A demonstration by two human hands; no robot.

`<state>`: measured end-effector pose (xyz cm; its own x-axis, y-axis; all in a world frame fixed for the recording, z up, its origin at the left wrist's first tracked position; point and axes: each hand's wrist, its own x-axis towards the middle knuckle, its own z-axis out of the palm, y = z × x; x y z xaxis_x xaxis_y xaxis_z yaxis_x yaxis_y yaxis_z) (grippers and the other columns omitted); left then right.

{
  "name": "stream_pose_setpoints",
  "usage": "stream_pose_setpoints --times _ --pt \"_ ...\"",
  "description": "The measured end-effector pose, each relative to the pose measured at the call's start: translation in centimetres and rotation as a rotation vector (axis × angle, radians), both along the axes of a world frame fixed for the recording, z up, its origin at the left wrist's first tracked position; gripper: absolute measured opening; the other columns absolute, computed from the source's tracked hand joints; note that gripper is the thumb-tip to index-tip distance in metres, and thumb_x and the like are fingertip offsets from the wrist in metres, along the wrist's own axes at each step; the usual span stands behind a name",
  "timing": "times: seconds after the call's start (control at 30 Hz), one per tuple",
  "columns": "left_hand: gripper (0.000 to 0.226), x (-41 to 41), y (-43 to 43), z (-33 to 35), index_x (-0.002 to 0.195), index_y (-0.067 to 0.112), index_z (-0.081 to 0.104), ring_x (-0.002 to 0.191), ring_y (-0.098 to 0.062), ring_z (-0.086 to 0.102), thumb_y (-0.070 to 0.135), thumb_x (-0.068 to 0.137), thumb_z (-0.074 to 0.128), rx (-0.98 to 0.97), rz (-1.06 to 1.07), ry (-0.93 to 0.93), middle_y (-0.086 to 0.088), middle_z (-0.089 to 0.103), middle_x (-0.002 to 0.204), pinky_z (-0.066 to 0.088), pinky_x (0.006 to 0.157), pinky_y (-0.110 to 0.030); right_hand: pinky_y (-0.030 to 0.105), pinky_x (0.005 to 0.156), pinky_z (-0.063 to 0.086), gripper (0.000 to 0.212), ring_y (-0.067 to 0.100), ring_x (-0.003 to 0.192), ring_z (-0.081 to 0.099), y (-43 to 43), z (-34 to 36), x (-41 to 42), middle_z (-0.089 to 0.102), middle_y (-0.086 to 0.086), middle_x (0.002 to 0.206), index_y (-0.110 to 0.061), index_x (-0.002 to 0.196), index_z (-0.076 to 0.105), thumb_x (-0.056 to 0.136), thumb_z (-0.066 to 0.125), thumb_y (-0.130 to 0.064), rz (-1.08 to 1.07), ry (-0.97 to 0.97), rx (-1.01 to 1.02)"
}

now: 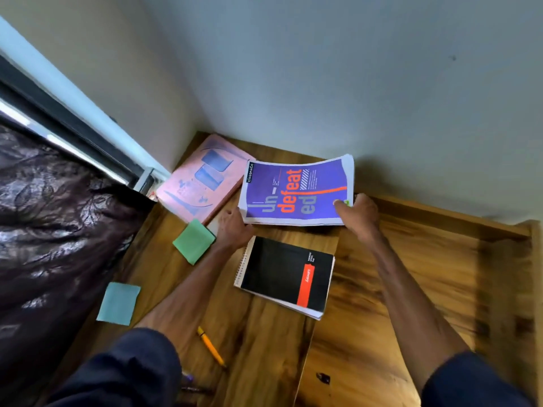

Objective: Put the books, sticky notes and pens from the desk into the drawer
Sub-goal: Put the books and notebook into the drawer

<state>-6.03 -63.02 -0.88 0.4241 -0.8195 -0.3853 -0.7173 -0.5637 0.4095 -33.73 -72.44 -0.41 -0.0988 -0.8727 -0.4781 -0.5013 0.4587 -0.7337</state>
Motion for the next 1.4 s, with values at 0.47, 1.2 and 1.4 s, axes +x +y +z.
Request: stream_pose_setpoints --times 0.47,1.2,1.4 --pt "0.034 -11.2 1.9 3.8 0.128 0.017 0.053 0.114 -0.020 0.056 0.018 0.095 0.061 -0.613 0.025 0.109 -0.002 0.057 0.129 0.050 0.094 -0.036 0.017 0.037 0.039 0.018 0.015 0.069 0.061 8.0 1.7 -13.3 0.070 0.001 0.086 -0.019 0.104 0.064 0.096 0.061 -0.004 -0.366 -0.649 -0.115" --pt "0.046 -27.2 3.8 -3.3 0.137 0.006 0.046 0.135 -0.031 0.043 0.016 0.094 0.059 0.070 -0.681 0.024 -0.015 0.047 0.144 0.044 0.108 -0.043 0.038 0.058 0.061 0.026 0.027 0.080 0.072 8.3 -10.0 -24.2 0.071 0.016 0.113 -0.008 0.115 0.060 0.092 0.067 -0.015 -0.449 -0.075 0.120" --pt "0.055 -28.5 4.3 -6.2 0.144 0.011 0.035 0.131 -0.042 0.048 0.025 0.098 0.059 0.290 -0.671 -0.005 -0.024 0.038 0.148 0.047 0.104 -0.049 0.042 0.092 0.056 0.058 0.032 0.118 0.058 10.2 -11.7 -23.7 0.058 0.014 0.128 -0.014 0.132 0.054 0.079 0.078 -0.014 -0.119 0.422 0.016"
